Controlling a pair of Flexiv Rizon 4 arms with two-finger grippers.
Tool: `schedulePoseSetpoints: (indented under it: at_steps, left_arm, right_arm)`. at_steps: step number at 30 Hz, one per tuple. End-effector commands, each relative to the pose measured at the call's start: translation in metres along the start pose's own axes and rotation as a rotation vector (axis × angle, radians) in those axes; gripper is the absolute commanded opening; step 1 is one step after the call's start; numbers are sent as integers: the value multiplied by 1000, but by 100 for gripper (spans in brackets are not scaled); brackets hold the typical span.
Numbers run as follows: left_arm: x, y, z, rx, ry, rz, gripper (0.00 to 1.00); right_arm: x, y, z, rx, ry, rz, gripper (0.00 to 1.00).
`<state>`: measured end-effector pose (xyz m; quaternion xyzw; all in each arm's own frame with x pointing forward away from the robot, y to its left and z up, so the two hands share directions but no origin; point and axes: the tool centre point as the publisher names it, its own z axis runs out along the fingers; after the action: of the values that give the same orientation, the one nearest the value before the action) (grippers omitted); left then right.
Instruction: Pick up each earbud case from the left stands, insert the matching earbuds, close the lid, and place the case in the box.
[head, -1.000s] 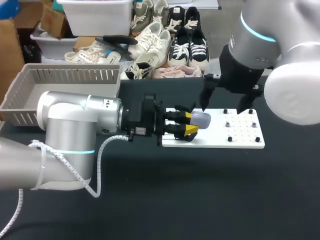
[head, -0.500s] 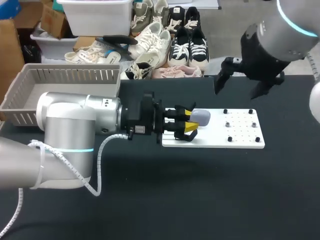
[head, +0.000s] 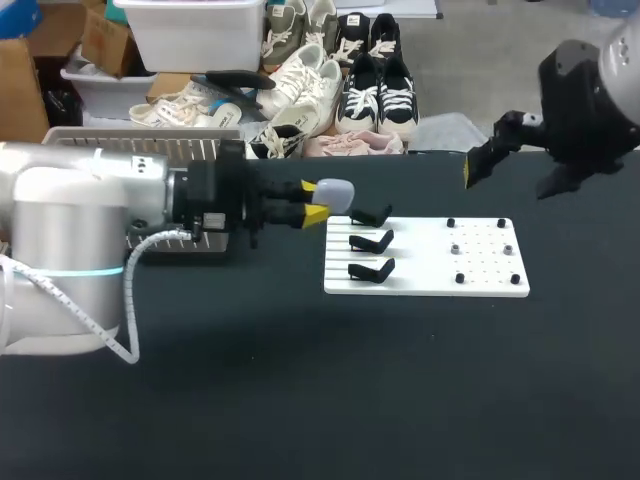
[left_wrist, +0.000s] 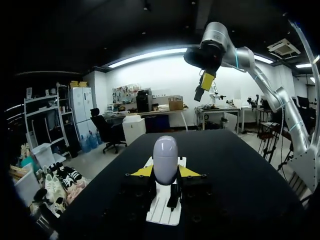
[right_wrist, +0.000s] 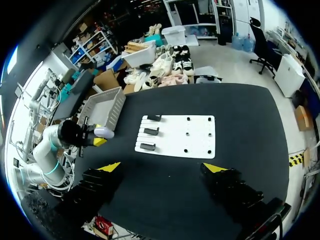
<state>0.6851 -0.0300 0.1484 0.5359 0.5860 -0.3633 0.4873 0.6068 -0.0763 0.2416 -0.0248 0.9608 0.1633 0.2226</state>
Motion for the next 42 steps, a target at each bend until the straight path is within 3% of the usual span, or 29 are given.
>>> schedulePoseSetpoints:
  at_steps: [1, 11, 17, 24, 26, 28, 29, 30, 32, 36, 39, 42]
  left_arm:
    - [2, 8, -56, -154, 93, -33, 0]
    - [56, 91, -130, -432, 251, -209, 0]
    - [96, 150, -151, -507, 318, -324, 0]
    - [128, 194, -156, -551, 332, -439, 0]
    - [132, 203, -156, -563, 323, -451, 15]
    - [134, 211, -155, -567, 319, -450, 87]
    - [133, 213, -154, -569, 316, -445, 100]
    - [132, 219, -155, -577, 307, -433, 100]
    - [125, 220, -153, -561, 287, -396, 100]
    - [98, 199, -140, -517, 225, -296, 100]
    - [65, 170, -116, -423, 143, -219, 100]
    - [44, 135, -83, -316, 82, -176, 100]
  right_arm:
    - [3, 1, 2, 6, -46, 4, 100]
    - [3, 1, 2, 6, -46, 4, 100]
    - [3, 1, 2, 6, -46, 4, 100]
    - [3, 1, 2, 6, -46, 4, 100]
    - [3, 1, 2, 6, -46, 4, 100]
    - [3, 1, 2, 6, -46, 4, 100]
    - [3, 1, 2, 6, -46, 4, 100]
    - [3, 1, 2, 6, -46, 4, 100]
    - [3, 1, 2, 6, -46, 4, 100]
    - [3, 1, 2, 6, -46, 4, 100]
    - [3, 1, 2, 6, -46, 4, 100]
    - [3, 1, 2, 6, -46, 4, 100]
